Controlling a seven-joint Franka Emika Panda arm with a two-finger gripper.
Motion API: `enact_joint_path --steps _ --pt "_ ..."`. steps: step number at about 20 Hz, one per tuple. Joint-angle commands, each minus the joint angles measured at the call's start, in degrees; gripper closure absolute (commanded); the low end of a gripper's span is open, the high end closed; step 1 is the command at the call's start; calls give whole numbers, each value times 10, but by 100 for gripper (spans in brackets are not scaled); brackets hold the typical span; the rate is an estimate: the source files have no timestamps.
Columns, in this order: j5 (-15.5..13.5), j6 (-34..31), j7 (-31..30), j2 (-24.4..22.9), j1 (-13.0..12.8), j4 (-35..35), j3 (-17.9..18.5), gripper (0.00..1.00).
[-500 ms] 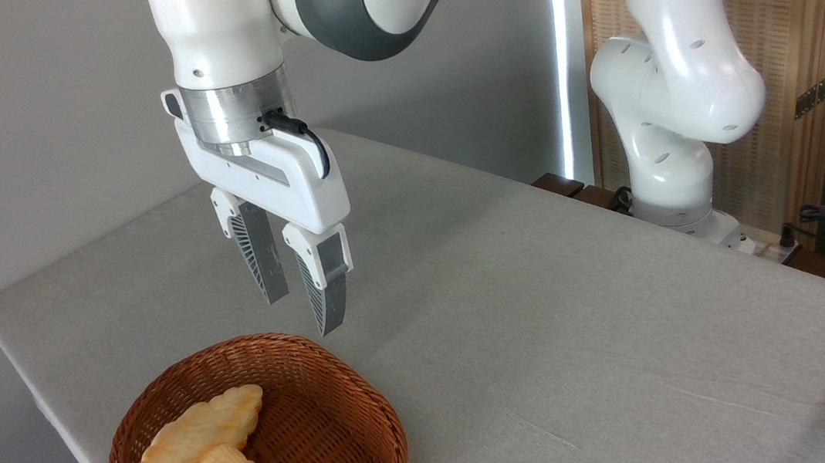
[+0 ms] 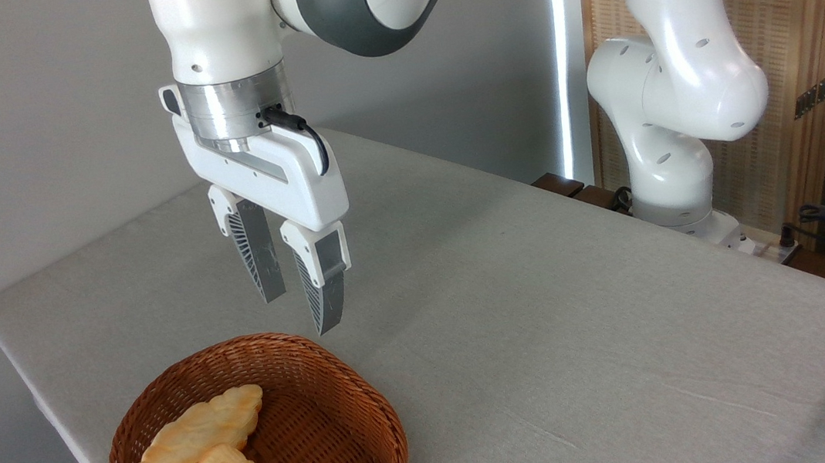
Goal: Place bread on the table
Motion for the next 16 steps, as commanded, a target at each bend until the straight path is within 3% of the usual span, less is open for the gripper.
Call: enact_joint_path --steps 1,6,16 --pt "1 -3 8 3 7 11 -5 0" --pt "2 29 8 3 8 11 -4 0" --pt "2 179 8 43 10 0 9 0"
